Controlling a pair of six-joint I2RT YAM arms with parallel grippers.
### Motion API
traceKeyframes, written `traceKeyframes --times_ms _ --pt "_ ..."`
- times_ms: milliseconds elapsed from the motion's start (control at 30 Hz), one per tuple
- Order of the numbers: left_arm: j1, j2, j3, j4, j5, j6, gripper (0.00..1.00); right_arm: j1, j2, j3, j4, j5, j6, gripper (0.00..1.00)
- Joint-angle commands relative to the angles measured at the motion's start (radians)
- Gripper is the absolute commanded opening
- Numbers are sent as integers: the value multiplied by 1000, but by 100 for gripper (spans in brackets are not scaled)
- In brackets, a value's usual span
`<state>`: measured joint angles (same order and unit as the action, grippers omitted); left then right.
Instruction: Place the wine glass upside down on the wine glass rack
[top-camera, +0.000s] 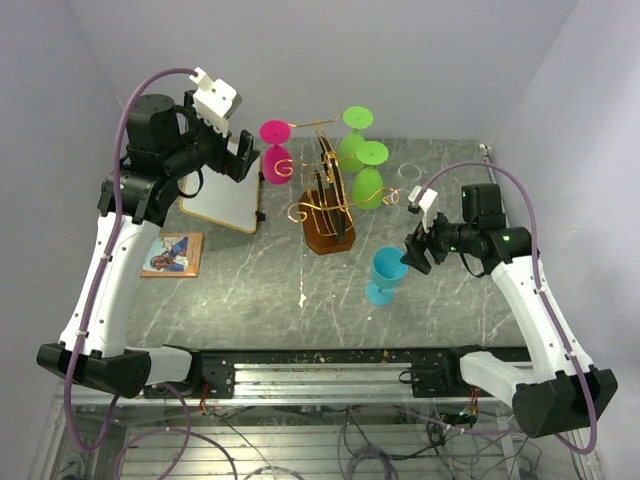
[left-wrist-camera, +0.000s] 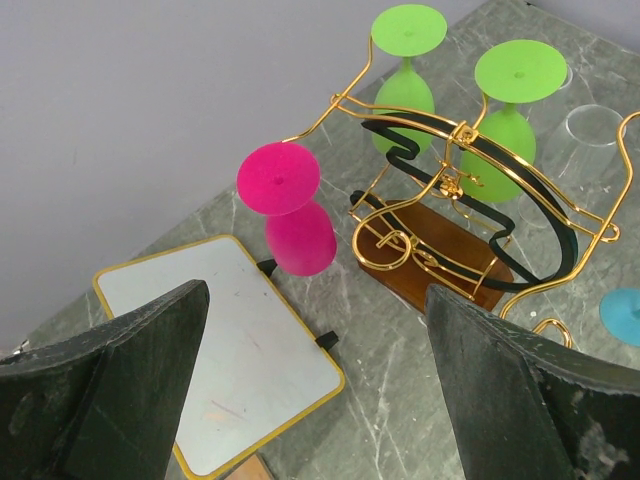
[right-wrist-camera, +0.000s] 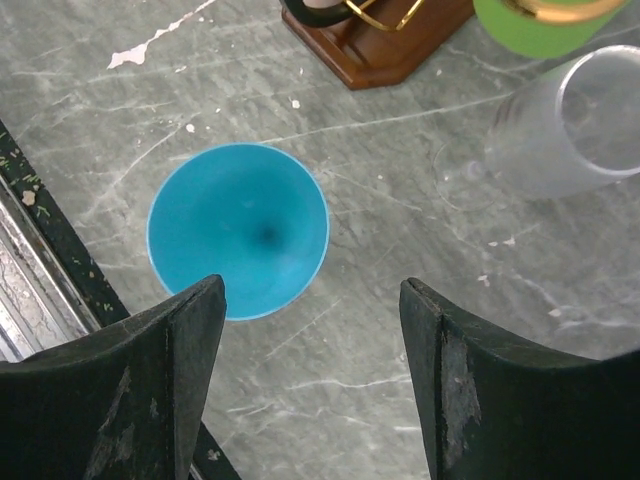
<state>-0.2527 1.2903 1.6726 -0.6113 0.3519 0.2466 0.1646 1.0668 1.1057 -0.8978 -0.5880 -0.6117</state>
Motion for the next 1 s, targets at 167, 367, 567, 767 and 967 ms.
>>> traceKeyframes --times_ms 167,367,567,767,967 --pt "18 0 -7 40 35 -10 99 28 17 -114 197 65 79 65" --pt "19 4 -4 39 38 -9 99 59 32 -177 245 141 71 60" --pt "20 9 -1 37 39 -4 99 61 19 -184 213 157 36 53" --pt "20 18 10 39 44 -9 98 61 9 -190 180 160 11 41" --pt "20 17 9 39 47 -9 98 60 15 -178 137 153 -23 25"
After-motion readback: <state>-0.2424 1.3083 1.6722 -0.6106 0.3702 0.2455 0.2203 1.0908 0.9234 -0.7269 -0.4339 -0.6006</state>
